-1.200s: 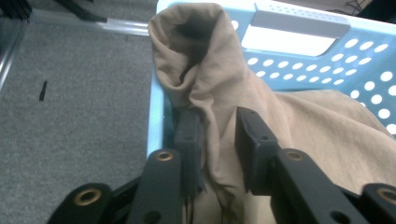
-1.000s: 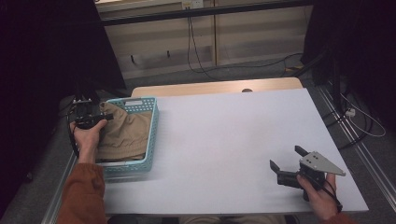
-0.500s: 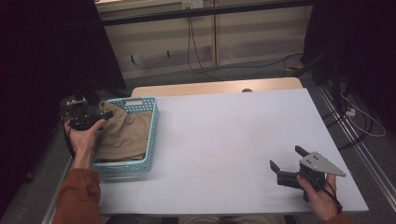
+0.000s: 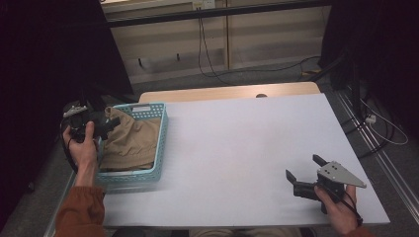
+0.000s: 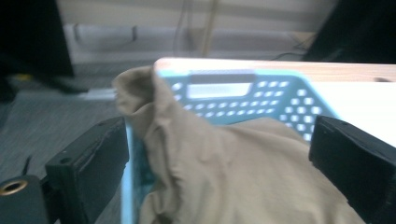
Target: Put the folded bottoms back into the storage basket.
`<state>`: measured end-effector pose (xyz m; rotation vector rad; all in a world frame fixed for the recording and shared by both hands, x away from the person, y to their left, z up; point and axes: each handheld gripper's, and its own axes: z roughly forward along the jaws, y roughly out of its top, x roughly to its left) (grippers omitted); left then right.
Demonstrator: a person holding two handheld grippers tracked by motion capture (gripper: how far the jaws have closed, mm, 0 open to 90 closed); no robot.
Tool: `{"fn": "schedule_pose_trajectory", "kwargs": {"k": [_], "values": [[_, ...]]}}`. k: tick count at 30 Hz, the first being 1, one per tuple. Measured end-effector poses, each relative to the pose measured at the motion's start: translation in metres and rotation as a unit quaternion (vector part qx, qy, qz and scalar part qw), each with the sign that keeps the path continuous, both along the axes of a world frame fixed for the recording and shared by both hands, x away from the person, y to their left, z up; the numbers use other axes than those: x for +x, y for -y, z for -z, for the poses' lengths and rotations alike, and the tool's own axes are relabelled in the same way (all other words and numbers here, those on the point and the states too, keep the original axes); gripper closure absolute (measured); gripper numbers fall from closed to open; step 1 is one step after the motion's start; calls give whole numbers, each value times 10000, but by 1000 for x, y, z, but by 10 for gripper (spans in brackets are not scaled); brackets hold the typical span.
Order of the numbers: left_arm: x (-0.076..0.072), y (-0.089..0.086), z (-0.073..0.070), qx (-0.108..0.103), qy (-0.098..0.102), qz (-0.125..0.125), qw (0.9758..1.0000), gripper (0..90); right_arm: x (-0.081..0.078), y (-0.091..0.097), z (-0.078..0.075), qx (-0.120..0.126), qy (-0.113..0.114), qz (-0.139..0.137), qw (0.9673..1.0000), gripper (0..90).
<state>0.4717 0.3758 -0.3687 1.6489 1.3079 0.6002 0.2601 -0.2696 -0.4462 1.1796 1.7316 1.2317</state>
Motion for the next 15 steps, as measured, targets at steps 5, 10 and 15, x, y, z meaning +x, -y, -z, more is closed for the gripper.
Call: {"fn": "schedule_pose_trajectory", "kwargs": {"k": [5,10,15], "values": [[-11,2,-5,236,18,-31,9997,44,-1,0,0,1,15,4,10000,14],[-21,2,-15,237,75,-125,9996,51,0,0,0,-2,7,-22,10000,14],[-33,4,-22,247,174,-81,9995,52,-1,0,-1,19,15,-10,10000,14]]}}
